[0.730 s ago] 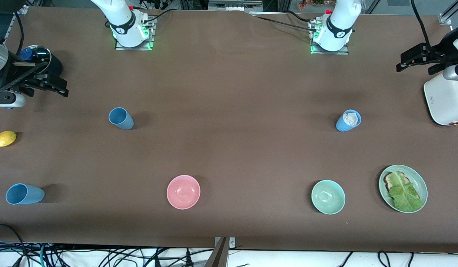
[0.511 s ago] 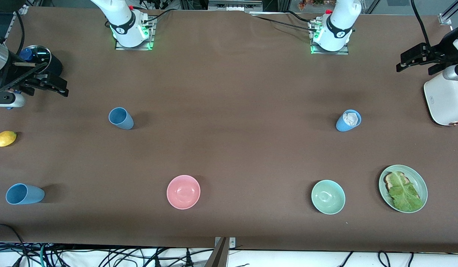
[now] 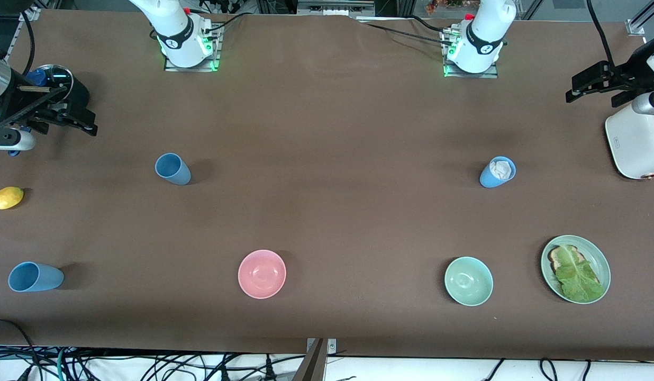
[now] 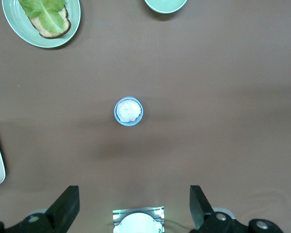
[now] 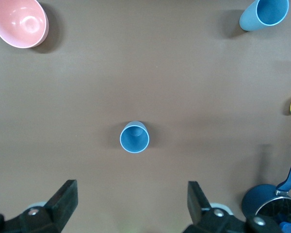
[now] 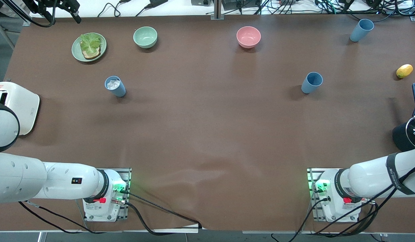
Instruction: Stack blue cups with both arms
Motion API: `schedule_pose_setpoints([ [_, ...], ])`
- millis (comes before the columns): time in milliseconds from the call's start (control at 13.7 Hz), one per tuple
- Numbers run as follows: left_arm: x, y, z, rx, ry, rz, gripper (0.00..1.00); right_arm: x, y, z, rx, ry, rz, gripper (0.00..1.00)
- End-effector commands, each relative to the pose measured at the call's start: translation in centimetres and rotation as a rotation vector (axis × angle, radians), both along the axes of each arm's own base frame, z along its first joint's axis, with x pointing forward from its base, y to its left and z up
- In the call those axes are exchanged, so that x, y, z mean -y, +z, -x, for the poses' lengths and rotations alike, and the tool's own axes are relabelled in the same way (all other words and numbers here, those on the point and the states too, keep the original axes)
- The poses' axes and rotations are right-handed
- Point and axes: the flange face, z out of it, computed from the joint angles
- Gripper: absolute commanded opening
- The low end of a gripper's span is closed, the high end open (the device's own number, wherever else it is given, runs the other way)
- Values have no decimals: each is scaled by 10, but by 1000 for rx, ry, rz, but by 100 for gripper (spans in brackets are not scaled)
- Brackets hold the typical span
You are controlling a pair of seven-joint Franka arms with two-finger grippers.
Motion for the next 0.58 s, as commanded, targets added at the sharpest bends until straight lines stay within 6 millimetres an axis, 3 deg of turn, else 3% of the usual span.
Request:
schedule_pose_setpoints([
  [0,0,7,-1,-2,-23,-5,100,-2,9,5,8,4,10,100],
  [511,-2,7,-1,-2,-20,-5,100,-2,10,4,16,5,5,100],
])
